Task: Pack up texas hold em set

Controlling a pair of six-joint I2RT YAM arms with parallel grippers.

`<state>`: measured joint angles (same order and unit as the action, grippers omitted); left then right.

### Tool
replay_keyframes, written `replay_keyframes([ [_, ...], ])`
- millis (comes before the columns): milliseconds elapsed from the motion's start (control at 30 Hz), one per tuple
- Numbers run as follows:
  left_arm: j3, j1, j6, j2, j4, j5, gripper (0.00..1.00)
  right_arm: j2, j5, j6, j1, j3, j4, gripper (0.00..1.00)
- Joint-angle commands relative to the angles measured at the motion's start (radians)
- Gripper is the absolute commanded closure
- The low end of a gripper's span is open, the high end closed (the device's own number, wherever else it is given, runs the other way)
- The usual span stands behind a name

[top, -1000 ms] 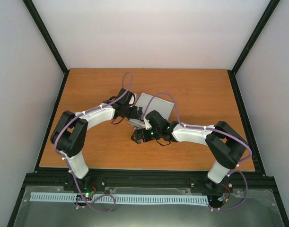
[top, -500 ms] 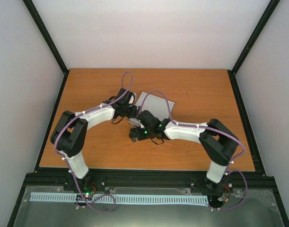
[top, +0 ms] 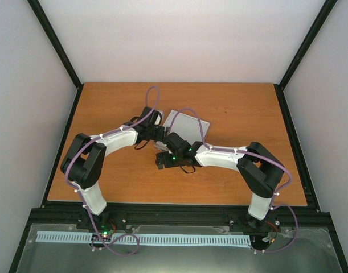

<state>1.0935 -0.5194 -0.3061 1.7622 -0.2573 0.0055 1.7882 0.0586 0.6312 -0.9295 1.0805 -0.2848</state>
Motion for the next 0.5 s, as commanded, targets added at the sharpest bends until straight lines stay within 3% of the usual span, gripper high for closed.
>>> replay_keyframes([
  [0, -0.033, -0.01, 0.027, -0.008, -0.073, 0.013, 0.0, 0.065, -0.03, 0.045, 0.011, -0.018, -0.054, 0.0],
  [467, -0.098, -0.011, 0.021, -0.081, -0.04, 0.004, 0.0, 0.042, -0.01, 0.173, 0.03, -0.193, 0.146, 0.0],
])
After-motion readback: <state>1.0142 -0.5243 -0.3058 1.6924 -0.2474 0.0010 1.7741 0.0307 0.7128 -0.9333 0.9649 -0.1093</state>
